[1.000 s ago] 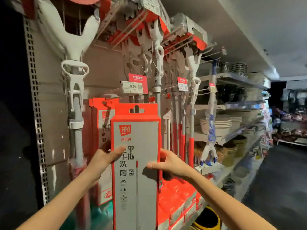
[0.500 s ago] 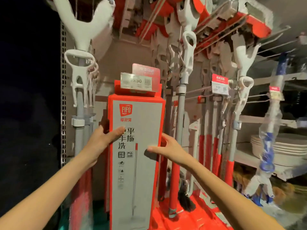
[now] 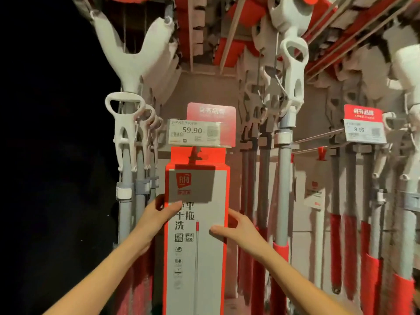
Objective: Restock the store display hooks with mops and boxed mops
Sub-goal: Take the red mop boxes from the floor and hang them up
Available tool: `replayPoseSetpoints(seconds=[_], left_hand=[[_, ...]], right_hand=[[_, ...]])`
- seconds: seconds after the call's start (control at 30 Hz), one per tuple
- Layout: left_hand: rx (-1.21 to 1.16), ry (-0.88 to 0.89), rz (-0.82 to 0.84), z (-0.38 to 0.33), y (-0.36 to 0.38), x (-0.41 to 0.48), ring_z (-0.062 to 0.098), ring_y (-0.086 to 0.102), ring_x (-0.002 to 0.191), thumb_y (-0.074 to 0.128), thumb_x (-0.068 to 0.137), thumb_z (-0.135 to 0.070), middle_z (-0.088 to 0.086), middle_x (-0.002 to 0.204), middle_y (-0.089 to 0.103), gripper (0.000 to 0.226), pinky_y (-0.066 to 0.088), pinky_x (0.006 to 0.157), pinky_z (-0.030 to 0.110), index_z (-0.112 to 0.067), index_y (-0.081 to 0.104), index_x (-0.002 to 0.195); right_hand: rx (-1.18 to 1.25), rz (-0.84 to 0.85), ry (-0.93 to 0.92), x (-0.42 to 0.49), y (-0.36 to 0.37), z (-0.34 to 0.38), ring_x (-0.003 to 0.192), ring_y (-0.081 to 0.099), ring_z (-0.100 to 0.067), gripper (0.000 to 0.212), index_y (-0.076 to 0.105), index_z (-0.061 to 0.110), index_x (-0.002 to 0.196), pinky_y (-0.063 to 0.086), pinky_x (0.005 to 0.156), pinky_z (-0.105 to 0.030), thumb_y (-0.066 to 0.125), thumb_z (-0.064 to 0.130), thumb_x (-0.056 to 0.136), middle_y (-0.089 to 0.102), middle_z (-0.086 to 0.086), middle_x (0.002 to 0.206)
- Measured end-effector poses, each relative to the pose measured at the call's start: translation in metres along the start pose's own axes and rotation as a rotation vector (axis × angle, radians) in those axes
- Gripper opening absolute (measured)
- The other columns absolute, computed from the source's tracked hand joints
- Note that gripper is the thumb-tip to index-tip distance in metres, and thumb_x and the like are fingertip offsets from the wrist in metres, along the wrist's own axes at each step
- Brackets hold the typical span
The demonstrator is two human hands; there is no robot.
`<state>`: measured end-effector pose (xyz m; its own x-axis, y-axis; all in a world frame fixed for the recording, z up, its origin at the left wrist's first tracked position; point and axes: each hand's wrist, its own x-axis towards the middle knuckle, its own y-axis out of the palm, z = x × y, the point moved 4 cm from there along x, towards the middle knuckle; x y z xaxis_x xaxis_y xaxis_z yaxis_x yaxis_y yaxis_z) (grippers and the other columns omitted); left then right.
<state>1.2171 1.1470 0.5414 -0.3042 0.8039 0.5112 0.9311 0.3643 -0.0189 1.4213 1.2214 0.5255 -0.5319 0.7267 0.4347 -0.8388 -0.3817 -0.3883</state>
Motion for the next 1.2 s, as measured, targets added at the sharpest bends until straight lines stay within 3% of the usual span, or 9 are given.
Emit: replayPoseSetpoints(seconds=[0.13, 0.2, 0.3, 0.47, 0.63, 0.83, 1.0, 1.1, 1.2], left_hand=[[0.0, -0.002, 0.018, 0.017, -0.004, 0.016, 0.003, 0.068, 0.082, 0.063, 0.086, -0.006, -0.017, 0.084, 0.074, 0.024, 0.051, 0.066, 0.013, -0.027, 0.06, 0.096], [-0.024, 0.01, 0.047, 0.019, -0.005, 0.022, 0.013, 0.067, 0.098, 0.074, 0.077, -0.026, -0.01, 0.099, 0.074, 0.03, 0.051, 0.08, 0.022, -0.024, 0.064, 0.105], [-0.045, 0.031, 0.066, 0.022, -0.009, 0.029, 0.02, 0.064, 0.109, 0.079, 0.058, -0.059, 0.0, 0.114, 0.07, 0.069, 0.047, 0.094, 0.039, -0.025, 0.063, 0.116], [-0.021, 0.034, 0.06, 0.032, -0.011, 0.032, 0.017, 0.065, 0.107, 0.074, 0.061, -0.056, -0.003, 0.112, 0.07, 0.068, 0.048, 0.097, 0.042, -0.022, 0.061, 0.118], [-0.017, 0.008, 0.026, 0.034, -0.012, 0.03, 0.015, 0.065, 0.106, 0.076, 0.05, -0.07, -0.002, 0.112, 0.07, 0.088, 0.048, 0.097, 0.039, -0.019, 0.059, 0.119], [-0.076, -0.074, -0.1, 0.04, -0.011, 0.006, 0.015, 0.061, 0.107, 0.067, 0.074, -0.044, 0.004, 0.116, 0.065, 0.053, 0.045, 0.099, 0.036, -0.017, 0.054, 0.117], [-0.082, -0.136, -0.12, 0.03, -0.025, -0.042, 0.014, 0.054, 0.119, 0.072, 0.072, -0.055, 0.0, 0.131, 0.056, 0.07, 0.04, 0.107, 0.044, -0.022, 0.049, 0.13], [-0.001, -0.121, -0.076, 0.016, -0.032, -0.085, 0.014, 0.055, 0.12, 0.067, 0.078, -0.052, -0.003, 0.128, 0.059, 0.054, 0.04, 0.107, 0.044, -0.028, 0.057, 0.125], [0.069, -0.128, -0.106, 0.003, -0.038, -0.141, 0.012, 0.055, 0.12, 0.067, 0.08, -0.05, -0.005, 0.128, 0.06, 0.052, 0.042, 0.105, 0.04, -0.03, 0.057, 0.127]], right_hand=[[0.018, 0.013, -0.01, 0.016, 0.003, -0.012, 0.088, 0.066, 0.003, 0.042, 0.061, 0.026, 0.117, 0.045, 0.07, -0.004, 0.075, 0.012, 0.08, 0.072, 0.01, 0.102], [0.023, 0.012, -0.012, 0.024, 0.005, -0.016, 0.087, 0.066, 0.005, 0.043, 0.061, 0.028, 0.117, 0.045, 0.071, -0.004, 0.075, 0.012, 0.08, 0.072, 0.011, 0.101], [0.016, -0.021, -0.021, 0.033, 0.007, -0.024, 0.087, 0.066, 0.007, 0.043, 0.061, 0.034, 0.112, 0.044, 0.071, -0.002, 0.075, 0.01, 0.079, 0.072, 0.017, 0.095], [-0.003, -0.002, 0.005, 0.034, 0.009, -0.028, 0.081, 0.064, 0.014, 0.042, 0.057, 0.031, 0.11, 0.043, 0.066, -0.001, 0.076, 0.01, 0.079, 0.068, 0.02, 0.094], [-0.022, -0.003, 0.03, 0.031, 0.01, -0.026, 0.072, 0.057, 0.024, 0.046, 0.048, 0.026, 0.115, 0.04, 0.06, 0.003, 0.074, 0.013, 0.081, 0.059, 0.021, 0.093], [0.034, -0.018, 0.091, 0.018, 0.015, -0.034, 0.099, 0.06, 0.005, 0.059, 0.045, 0.025, 0.13, 0.046, 0.073, -0.007, 0.075, 0.029, 0.079, 0.061, 0.006, 0.122], [0.036, -0.028, 0.148, -0.023, 0.011, -0.032, 0.113, 0.05, -0.01, 0.082, 0.03, 0.022, 0.147, 0.038, 0.092, -0.023, 0.074, 0.034, 0.079, 0.048, 0.002, 0.13], [0.025, -0.053, 0.139, -0.054, 0.009, -0.024, 0.12, 0.047, -0.011, 0.081, 0.032, 0.019, 0.146, 0.037, 0.098, -0.026, 0.075, 0.034, 0.079, 0.046, 0.004, 0.134], [0.026, -0.06, 0.123, -0.093, 0.019, -0.014, 0.126, 0.048, -0.018, 0.072, 0.041, 0.013, 0.141, 0.036, 0.105, -0.028, 0.075, 0.028, 0.08, 0.05, -0.003, 0.136]])
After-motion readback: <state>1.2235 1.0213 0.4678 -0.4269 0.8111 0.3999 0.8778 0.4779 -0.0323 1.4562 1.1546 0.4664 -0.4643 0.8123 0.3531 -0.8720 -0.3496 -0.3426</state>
